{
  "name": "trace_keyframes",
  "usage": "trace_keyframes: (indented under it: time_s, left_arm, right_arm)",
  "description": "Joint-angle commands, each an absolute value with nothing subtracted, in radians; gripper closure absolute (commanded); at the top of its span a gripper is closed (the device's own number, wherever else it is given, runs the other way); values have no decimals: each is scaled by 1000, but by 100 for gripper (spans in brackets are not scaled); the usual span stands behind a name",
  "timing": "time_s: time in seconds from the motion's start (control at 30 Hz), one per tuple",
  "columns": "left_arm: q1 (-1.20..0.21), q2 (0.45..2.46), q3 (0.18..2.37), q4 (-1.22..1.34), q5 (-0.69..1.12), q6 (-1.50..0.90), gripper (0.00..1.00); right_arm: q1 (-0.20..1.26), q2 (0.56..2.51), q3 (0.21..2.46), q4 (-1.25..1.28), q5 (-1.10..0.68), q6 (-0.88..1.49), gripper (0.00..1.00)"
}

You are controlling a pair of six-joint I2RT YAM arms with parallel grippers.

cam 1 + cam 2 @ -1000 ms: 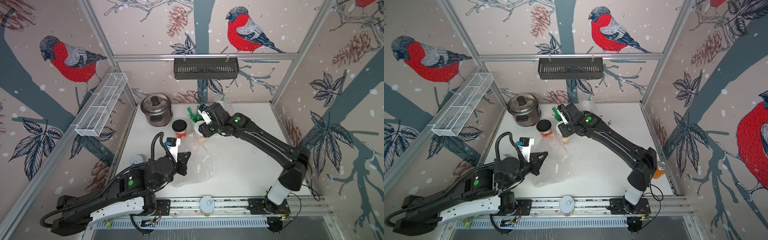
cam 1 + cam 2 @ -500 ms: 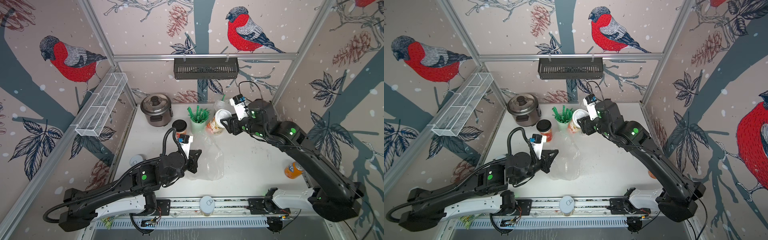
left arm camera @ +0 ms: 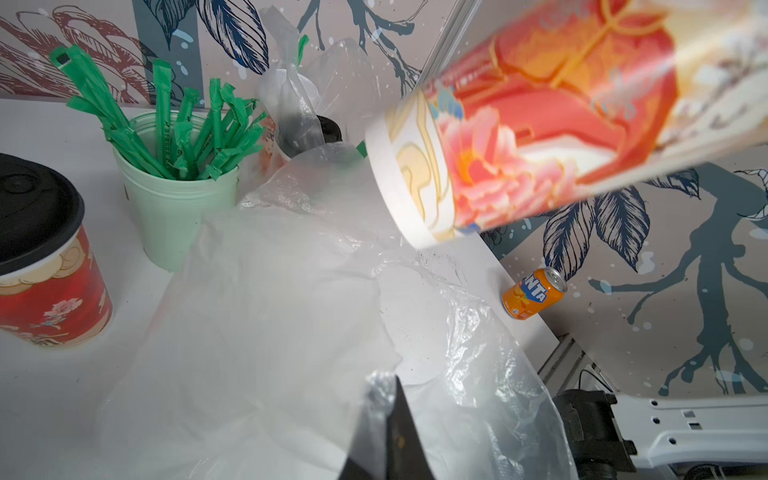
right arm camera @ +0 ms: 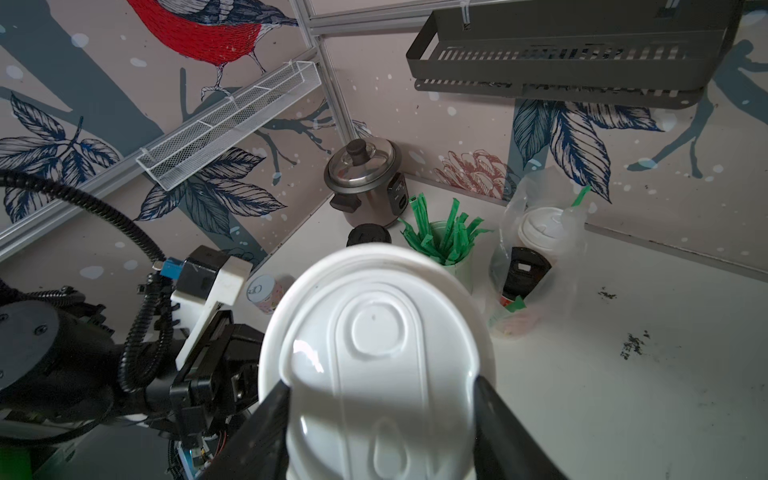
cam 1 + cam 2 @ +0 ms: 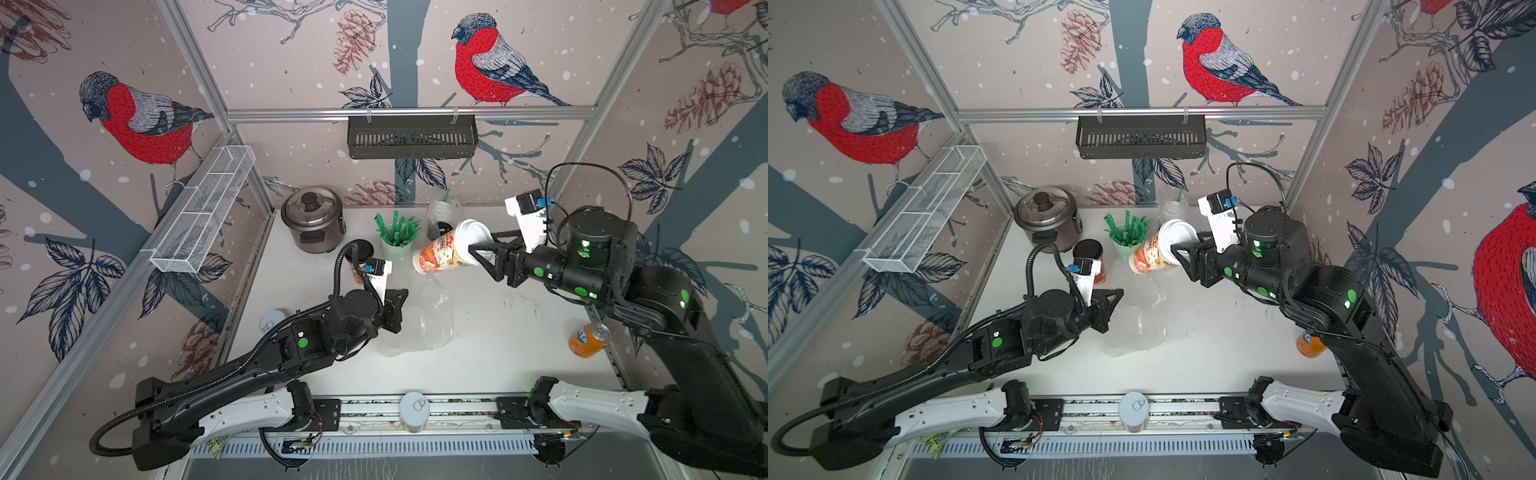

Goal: Pack milk tea into plastic carrier bags
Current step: Place the milk tea cup in the plastic carrier bag.

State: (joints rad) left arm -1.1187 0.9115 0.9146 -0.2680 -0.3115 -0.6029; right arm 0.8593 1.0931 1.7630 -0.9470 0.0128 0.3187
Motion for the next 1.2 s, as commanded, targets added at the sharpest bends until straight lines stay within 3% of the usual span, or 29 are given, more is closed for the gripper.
trace_keyframes:
  time_s: [0.0, 0.73, 1.17]
  left_arm:
    - [-1108, 916, 916, -219, -293, -593, 100]
    - [-1094, 907, 904, -199, -360, -638, 100]
    - [-1094, 880, 857, -72, -331, -758, 100]
  right_arm:
    - [882, 1079, 1767, -955, -4, 358, 52]
    - [959, 988, 1489, -869, -73, 463, 52]
    - [965, 932, 1275, -680, -91, 501, 52]
